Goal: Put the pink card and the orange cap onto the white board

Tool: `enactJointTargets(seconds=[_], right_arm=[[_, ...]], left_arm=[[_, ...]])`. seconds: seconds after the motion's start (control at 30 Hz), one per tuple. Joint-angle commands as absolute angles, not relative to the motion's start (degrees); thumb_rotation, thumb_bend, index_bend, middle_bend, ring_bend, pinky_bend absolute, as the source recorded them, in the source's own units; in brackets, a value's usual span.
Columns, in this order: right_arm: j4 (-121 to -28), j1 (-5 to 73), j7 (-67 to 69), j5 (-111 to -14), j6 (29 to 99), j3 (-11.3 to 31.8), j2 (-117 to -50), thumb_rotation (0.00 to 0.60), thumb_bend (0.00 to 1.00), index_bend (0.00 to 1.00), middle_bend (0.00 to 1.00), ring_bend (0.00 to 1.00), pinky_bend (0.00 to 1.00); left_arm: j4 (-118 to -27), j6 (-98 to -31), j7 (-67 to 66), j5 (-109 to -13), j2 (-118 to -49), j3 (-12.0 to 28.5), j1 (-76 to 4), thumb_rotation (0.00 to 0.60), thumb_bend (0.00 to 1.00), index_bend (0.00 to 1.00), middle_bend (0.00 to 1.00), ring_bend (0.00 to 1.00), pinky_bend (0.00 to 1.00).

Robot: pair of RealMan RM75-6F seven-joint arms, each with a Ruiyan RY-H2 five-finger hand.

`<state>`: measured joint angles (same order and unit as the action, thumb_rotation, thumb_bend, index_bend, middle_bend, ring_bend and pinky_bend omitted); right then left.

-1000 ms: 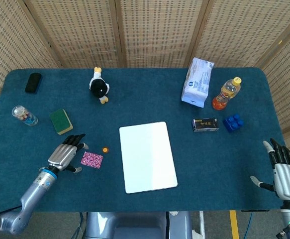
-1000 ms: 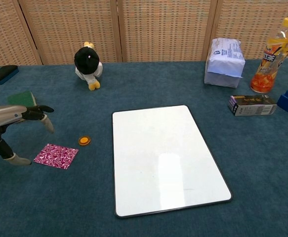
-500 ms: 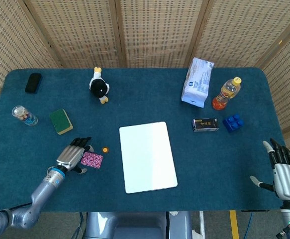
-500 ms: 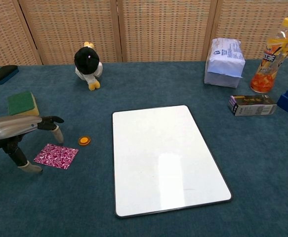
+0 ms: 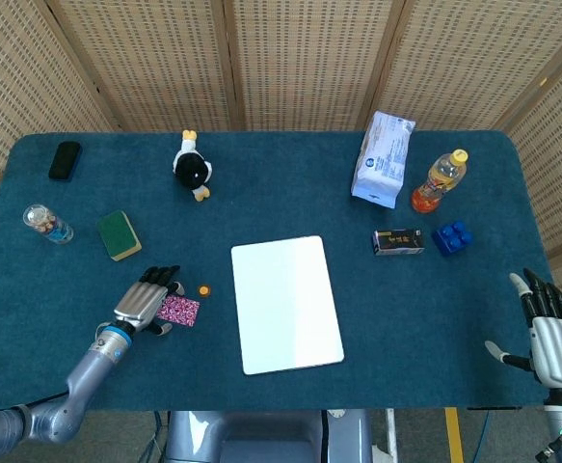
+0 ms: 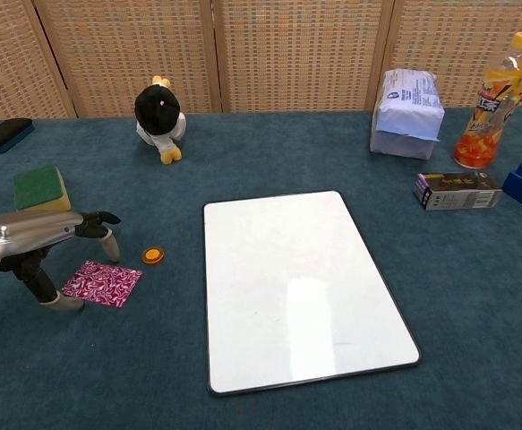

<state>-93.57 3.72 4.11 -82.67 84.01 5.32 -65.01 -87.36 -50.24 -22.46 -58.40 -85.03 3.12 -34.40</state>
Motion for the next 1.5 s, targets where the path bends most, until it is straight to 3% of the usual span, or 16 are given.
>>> enactJointTargets(seconds=[0.03,0.87,1.5], right_arm=[[-93.6,3.7,4.1,-82.7,84.0,5.3,-65.0,0.600,0.00,0.06,0.00,0.00,0.00],[-93.6,3.7,4.9,-82.8,84.0,5.3,-64.9,0.600,0.00,0.06,0.00,0.00,0.00],[-93.6,3.7,4.9,-82.7,83.9,5.3,-64.9,0.600,0.00,0.06,0.00,0.00,0.00]], left_arm=[[-87.3,-50.6,-22.6,-58.3,-85.2,3.0,-34.4,0.600,0.26,0.29,0.00,0.00,0.00],[-85.5,-52.4,-24.2,-56.8,-87.2,2.5,-34.7,0.600,0.30,0.44,0.00,0.00,0.00],[-87.2,-54.0,-24.4,-56.2,-85.2,3.0,-34.8,0.600,0.30,0.44,0.00,0.00,0.00]])
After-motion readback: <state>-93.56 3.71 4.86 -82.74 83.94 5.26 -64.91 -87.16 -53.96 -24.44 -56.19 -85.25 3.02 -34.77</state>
